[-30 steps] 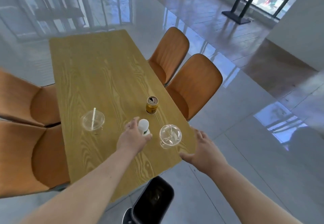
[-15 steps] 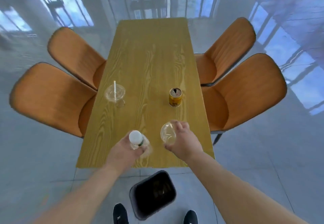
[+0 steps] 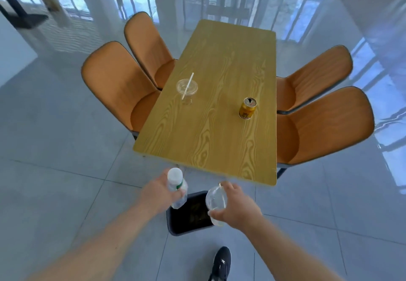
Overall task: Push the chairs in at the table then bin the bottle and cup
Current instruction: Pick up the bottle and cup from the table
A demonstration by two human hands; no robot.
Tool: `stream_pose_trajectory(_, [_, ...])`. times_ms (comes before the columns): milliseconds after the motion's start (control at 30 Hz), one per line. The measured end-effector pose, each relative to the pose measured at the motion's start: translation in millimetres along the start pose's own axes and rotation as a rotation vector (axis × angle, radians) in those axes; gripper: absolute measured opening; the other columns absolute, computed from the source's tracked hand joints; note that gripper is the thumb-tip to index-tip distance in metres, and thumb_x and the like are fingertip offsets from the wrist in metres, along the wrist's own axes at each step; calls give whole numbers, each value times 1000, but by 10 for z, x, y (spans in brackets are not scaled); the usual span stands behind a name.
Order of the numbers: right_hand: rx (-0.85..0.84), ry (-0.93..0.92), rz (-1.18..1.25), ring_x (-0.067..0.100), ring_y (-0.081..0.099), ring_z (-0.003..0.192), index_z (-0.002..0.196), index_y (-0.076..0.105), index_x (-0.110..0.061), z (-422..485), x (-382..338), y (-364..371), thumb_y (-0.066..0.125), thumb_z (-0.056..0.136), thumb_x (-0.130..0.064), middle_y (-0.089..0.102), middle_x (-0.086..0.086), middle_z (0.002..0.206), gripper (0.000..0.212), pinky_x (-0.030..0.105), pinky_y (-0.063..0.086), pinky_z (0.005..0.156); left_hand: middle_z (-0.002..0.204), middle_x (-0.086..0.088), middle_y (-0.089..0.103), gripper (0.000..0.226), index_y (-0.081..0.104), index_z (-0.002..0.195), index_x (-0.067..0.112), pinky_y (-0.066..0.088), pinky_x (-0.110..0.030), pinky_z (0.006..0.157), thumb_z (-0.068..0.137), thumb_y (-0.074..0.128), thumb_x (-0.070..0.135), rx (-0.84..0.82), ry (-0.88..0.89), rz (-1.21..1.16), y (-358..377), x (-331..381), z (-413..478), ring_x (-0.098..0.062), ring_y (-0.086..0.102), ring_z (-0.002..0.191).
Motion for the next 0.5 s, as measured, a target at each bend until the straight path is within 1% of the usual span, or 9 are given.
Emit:
stream_pose_trajectory(100, [65,20,45,25,63,112,148,28,-41,-204,4,64,75,72,-68,43,-7,144,94,38,54,81,96,18,59,61,45,119,51,40,-28,66,67,62,78,30,63,-28,-46,-91,-267,-10,56,85])
stream_pose_trajectory(133, [92,19,63,24,62,113,149,28,-39,-229,-2,71,75,72,-68,42,-7,146,94,37,52,81,95,19,60,60,43,115,54,39,-25,65,63,59,80,33,83,-37,-36,-123,-318,-7,56,84])
stream_pose_trajectory(167, [117,14,82,24,61,114,149,29,-38,-232,-8,77,76,73,-68,42,-7,147,95,36,51,81,96,18,62,57,42,112,55,41,-26,67,63,59,80,32,93,-43,-6,-163,-347,-7,57,85])
stream_pose_trajectory(267, [166,10,100,25,61,114,148,30,-36,-102,13,187,77,73,-70,42,-8,148,95,40,52,83,98,16,64,51,44,108,52,48,-33,76,65,66,69,32,77,-80,216,-372,-278,-11,61,89])
stream_pose_trajectory(300, [182,9,99,26,62,113,148,30,-37,-53,32,240,77,73,-70,42,-8,147,94,41,52,82,97,15,64,49,44,106,52,49,-34,77,65,68,66,43,72,-100,298,-442,-248,-12,61,88])
stream_pose_trajectory(367, [207,6,90,29,63,109,147,30,-37,92,94,370,77,72,-70,43,-7,146,94,42,52,79,93,16,62,50,41,104,53,48,-33,72,64,69,65,50,61,-104,480,-584,-161,-10,59,84])
stream_pose_trajectory(433, [213,6,93,31,64,106,146,30,-37,308,192,582,77,72,-71,44,-6,145,94,41,50,77,93,17,60,54,39,107,55,45,-32,69,64,69,67,44,37,-88,715,-764,-23,-9,57,81])
stream_pose_trajectory(500, [217,7,122,28,63,103,143,30,-38,518,289,774,76,71,-72,44,-6,143,92,40,48,74,96,18,60,55,41,110,52,47,-33,71,65,69,67,45,12,-89,915,-941,115,-11,59,84])
Point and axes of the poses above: each hand's wrist, its own z-axis towards the middle knuckle, its own y-axis out of the palm, x = y × z, the point moved 5 cm from there along z, towards the middle knuckle
